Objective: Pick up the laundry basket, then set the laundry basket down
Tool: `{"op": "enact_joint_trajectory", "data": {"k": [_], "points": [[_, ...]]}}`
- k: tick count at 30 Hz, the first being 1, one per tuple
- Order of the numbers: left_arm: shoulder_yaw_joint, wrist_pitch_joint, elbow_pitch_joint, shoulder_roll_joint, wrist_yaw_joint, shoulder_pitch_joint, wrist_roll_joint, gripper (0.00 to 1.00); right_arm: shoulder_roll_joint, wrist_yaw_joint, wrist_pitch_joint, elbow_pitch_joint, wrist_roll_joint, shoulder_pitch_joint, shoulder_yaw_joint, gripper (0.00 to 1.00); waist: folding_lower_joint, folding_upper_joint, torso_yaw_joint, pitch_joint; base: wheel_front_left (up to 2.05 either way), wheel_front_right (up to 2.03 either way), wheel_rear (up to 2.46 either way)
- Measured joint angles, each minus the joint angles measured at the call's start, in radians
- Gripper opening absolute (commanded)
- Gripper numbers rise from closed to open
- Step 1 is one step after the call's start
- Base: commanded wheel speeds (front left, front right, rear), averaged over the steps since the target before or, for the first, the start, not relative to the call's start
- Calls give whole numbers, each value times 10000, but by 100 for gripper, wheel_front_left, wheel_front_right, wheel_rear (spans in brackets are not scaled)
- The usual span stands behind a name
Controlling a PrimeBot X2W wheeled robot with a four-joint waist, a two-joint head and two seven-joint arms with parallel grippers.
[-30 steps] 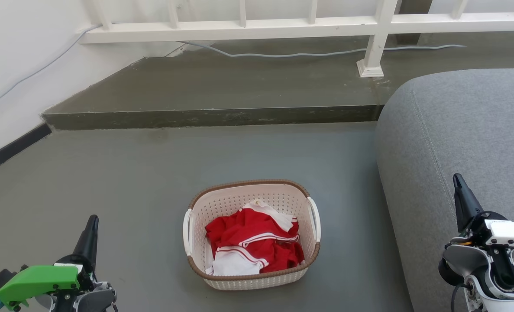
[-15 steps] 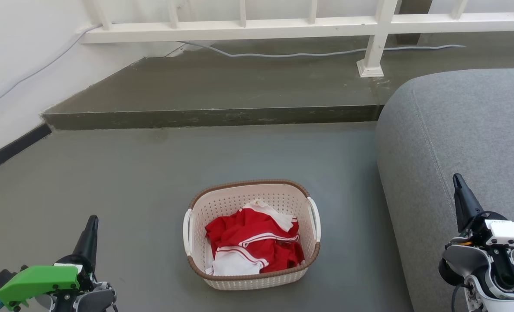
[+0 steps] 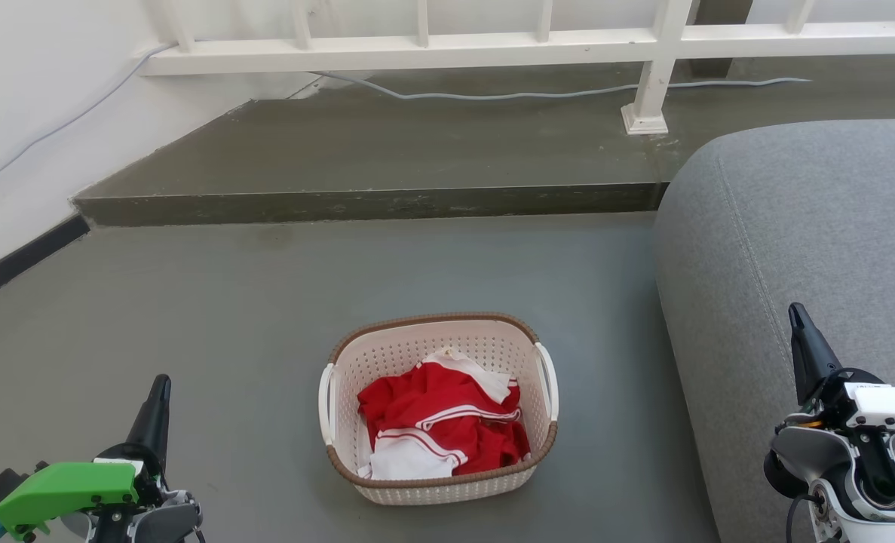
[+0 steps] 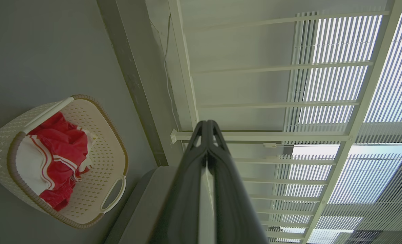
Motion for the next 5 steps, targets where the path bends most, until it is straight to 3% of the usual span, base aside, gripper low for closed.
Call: {"op": "enact_joint_trajectory", "data": {"k": [5], "points": [[4, 2, 2, -2, 0, -2, 0, 0, 0, 0, 19, 4, 0, 0, -10, 0, 0, 0, 0, 0, 0, 0, 0]]}}
